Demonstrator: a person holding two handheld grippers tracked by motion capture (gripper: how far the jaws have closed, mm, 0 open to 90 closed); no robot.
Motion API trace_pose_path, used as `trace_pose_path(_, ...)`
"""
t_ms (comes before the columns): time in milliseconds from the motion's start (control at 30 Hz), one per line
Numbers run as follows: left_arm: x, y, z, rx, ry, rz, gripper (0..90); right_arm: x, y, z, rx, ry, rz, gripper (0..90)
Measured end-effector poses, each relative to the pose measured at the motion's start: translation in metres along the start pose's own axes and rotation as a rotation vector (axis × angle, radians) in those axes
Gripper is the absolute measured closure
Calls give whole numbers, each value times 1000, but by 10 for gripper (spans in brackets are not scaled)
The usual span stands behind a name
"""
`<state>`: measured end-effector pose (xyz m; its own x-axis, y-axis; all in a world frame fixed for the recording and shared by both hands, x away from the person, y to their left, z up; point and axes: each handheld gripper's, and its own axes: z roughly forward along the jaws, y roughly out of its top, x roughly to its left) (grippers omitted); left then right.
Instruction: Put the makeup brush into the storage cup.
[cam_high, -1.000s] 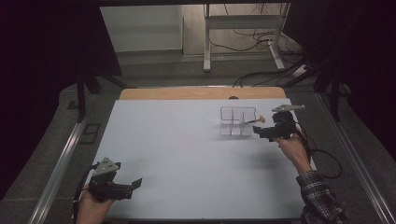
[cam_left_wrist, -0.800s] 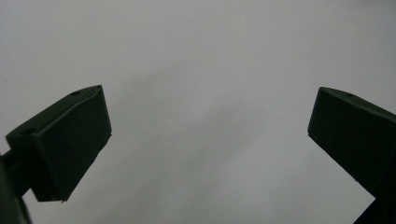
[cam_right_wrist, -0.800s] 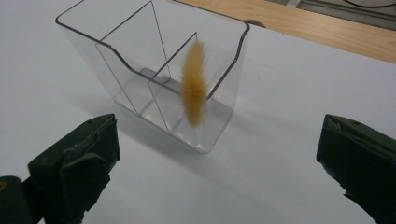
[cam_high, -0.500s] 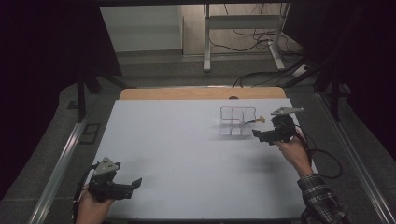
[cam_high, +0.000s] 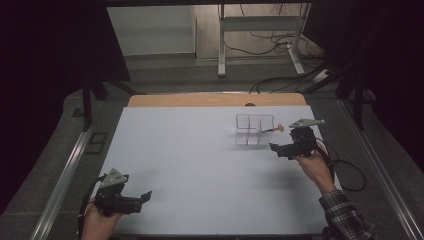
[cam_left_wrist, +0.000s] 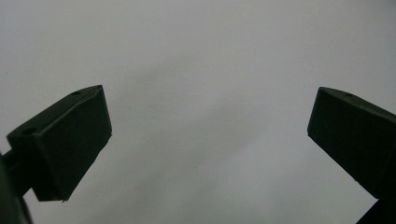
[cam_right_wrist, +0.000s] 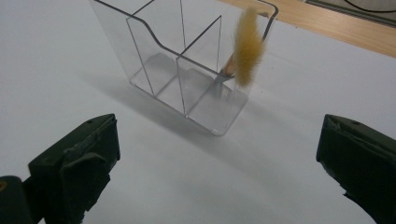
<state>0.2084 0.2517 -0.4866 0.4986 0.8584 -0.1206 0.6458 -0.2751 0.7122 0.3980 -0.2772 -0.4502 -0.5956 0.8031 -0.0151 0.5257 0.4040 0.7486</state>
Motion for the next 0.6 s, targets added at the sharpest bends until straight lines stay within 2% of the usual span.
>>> trace_pose_path(600,0,0,1,5,-1,-1,1,5,-12,-11,17,22,-7,0)
